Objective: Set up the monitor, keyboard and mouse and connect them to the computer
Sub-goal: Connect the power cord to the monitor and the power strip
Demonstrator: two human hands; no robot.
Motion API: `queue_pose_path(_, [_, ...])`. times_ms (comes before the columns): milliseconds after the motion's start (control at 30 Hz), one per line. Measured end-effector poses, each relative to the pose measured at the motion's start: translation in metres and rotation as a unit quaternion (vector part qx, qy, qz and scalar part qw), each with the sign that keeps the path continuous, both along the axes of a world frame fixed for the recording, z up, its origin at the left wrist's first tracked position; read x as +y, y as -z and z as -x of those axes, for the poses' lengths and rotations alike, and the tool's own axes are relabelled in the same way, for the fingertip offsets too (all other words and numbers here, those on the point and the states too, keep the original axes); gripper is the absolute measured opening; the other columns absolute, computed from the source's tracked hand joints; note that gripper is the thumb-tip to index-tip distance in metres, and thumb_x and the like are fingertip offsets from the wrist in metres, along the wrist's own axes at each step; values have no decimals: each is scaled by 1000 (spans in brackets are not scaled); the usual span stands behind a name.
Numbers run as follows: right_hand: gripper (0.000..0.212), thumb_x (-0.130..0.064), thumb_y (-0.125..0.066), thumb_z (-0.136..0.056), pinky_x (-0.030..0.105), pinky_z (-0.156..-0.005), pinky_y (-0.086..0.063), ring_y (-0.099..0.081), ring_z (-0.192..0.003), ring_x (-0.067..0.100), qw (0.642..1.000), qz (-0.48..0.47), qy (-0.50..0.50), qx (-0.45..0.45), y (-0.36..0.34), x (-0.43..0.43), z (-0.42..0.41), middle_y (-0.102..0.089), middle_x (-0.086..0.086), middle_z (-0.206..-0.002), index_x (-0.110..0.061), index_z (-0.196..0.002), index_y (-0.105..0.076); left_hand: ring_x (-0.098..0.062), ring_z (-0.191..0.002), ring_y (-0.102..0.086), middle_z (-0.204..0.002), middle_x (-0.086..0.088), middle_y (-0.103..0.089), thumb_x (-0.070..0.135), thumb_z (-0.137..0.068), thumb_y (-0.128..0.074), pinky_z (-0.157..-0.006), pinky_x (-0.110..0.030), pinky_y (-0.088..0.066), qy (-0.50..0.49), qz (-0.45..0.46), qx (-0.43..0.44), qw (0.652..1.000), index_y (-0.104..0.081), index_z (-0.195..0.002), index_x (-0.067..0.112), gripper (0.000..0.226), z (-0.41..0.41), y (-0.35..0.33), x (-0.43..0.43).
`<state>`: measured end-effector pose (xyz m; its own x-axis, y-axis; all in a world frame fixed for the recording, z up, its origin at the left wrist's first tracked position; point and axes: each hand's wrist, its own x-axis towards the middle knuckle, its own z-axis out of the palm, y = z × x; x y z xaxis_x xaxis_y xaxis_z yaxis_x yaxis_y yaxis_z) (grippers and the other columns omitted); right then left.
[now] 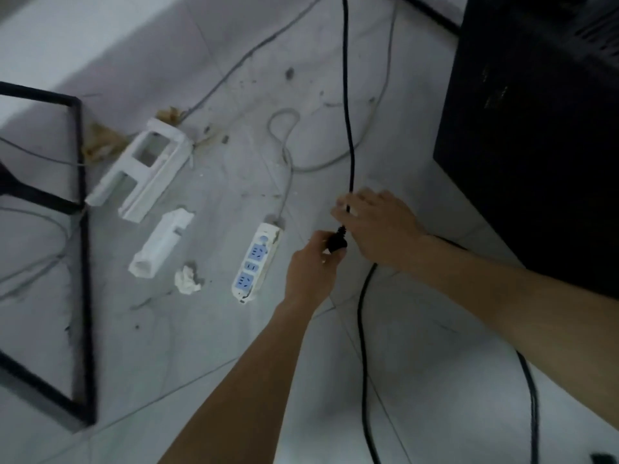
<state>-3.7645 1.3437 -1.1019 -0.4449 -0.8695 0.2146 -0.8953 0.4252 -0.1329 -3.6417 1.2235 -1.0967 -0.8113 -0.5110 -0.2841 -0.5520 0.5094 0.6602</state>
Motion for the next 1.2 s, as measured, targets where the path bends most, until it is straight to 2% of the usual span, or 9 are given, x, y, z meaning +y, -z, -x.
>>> queue_pose_path(100, [40,-17,-48,-96,35,-87,-43,-49,-119,24,993,-107,-58,13,-11,-7,-8,-52,3,-134,-22,-135,-55,-10,-89,-68,-107,9,-72,43,-97,-60,-79,-36,-56,24,50,1,998,-52,-113,40,18,-18,-4,-10])
queue_pose_path(200, [30,-30,-52,-98,33,-84,-43,-52,-113,23,987,-142,-55,42,-18,-16,-20,-56,4,-124,-23,-126,-61,-16,-111,-62,-124,4,-65,46,-95,-61,-92,-37,-51,-5,86,-15,996,-50,-128,32,38,-29,-5,-26])
queue_pose_path(300, [23,-22,-54,-97,31,-82,-40,-52,-115,24,984,-164,-42,52,-23,-22,-22,-58,4,-121,-21,-117,-65,-30,-146,-26,-161,-8,-24,52,-91,-63,-115,-47,-27,-47,177,-144,972,-26,-153,28,76,-44,2,-51])
queue_pose_path(367, [23,-20,-47,-101,32,-76,-34,-50,-116,25,986,-169,-5,13,-26,-24,-22,-58,6,-121,-17,-122,-58,-36,-152,-2,-166,-11,3,53,-90,-63,-120,-53,-12,-97,176,-233,952,-6,-157,30,90,-58,9,-69])
queue_pose_path(467, [22,-25,-41,-106,31,-68,-32,-50,-107,24,988,-148,38,-30,-18,-27,-21,-61,6,-111,-15,-124,-50,-42,-147,-19,-162,-18,-16,47,-92,-63,-117,-54,-23,-136,127,-245,951,-3,-156,24,91,-65,21,-86])
queue_pose_path(633, [27,-30,-36,-108,33,-64,-35,-48,-101,25,975,-115,44,-184,-12,-31,-14,-58,8,-95,-11,-121,-49,-35,-115,-55,-130,-15,-47,48,-87,-68,-94,-45,-51,-122,68,-212,967,-41,-135,15,64,-48,27,-58])
queue_pose_path(733, [27,-38,-40,-106,33,-65,-39,-50,-84,23,945,-80,105,-299,-8,-28,4,-59,9,-96,-16,-112,-54,-31,-108,-59,-121,-8,-50,57,-81,-72,-89,-41,-51,-98,10,-182,978,-47,-128,17,67,-32,29,-23])
queue_pose_path(900, [18,-37,-51,-101,34,-79,-52,-63,-87,21,904,-69,161,-389,7,-4,34,-72,2,-98,-22,-96,-59,-27,-106,-60,-119,-6,-52,60,-80,-72,-85,-38,-51,-86,-25,-143,986,-46,-129,19,69,-10,40,10])
queue_pose_path(1200, [20,-31,-58,-99,29,-85,-47,-60,-98,19,892,-30,117,-435,17,-21,25,-67,2,-109,-20,-113,-65,-22,-97,-61,-109,-1,-51,63,-78,-71,-80,-32,-49,-82,-39,-103,990,-51,-131,30,65,-2,48,12])
